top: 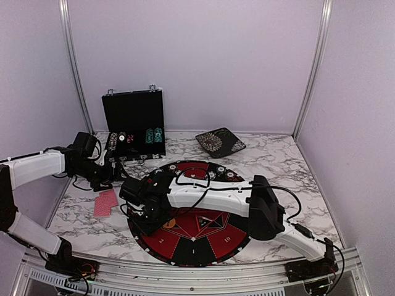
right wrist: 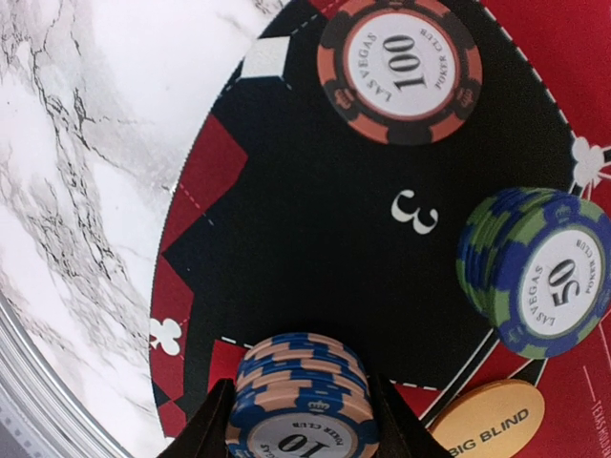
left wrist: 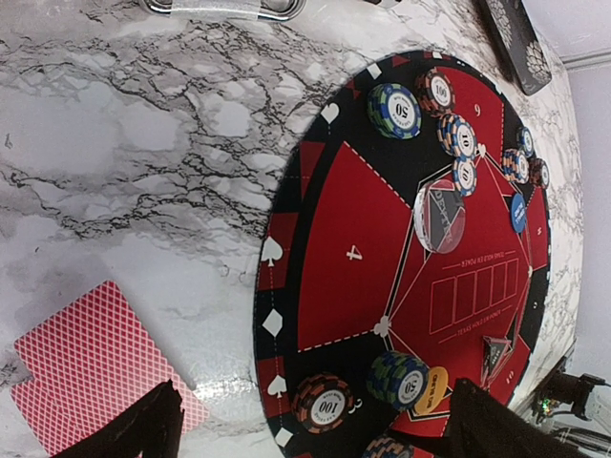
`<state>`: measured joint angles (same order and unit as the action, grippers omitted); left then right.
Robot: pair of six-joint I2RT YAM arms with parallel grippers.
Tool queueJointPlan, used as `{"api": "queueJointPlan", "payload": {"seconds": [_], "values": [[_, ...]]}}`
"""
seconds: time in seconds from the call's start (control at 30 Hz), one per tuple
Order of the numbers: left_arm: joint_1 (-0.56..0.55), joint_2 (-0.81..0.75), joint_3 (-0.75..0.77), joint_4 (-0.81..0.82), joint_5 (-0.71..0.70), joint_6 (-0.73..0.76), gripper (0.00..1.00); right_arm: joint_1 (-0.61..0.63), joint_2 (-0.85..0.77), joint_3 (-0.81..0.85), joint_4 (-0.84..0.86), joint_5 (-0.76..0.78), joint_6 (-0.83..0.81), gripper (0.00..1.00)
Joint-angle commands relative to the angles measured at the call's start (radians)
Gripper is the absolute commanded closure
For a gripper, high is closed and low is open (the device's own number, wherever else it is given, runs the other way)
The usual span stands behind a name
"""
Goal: Distribute texas hold em gaming equipment
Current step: Place the poker chips pile in the big blind area.
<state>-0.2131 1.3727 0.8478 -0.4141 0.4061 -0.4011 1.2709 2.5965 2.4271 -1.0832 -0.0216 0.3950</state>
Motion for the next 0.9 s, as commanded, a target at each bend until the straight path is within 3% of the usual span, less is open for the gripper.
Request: {"api": "queueJointPlan", "payload": {"seconds": [0.0, 0.5, 0.87], "values": [[0.008, -0.006, -0.013, 0.021, 0.016, 0.001, 0.01, 0.012, 0.012, 0.034, 0.021, -0.016, -0.009, 0.61], [0.003, -0.007, -0.028, 0.026, 0.021, -0.001, 0.01, 0.012, -0.036, -0.004, 0.039, -0.024, -0.012, 0.38], [-0.1, -0.072, -0.066, -0.007, -0.101, -0.055, 0.01, 0.012, -0.263, -0.268, 0.176, 0.007, -0.014, 0.26]]}}
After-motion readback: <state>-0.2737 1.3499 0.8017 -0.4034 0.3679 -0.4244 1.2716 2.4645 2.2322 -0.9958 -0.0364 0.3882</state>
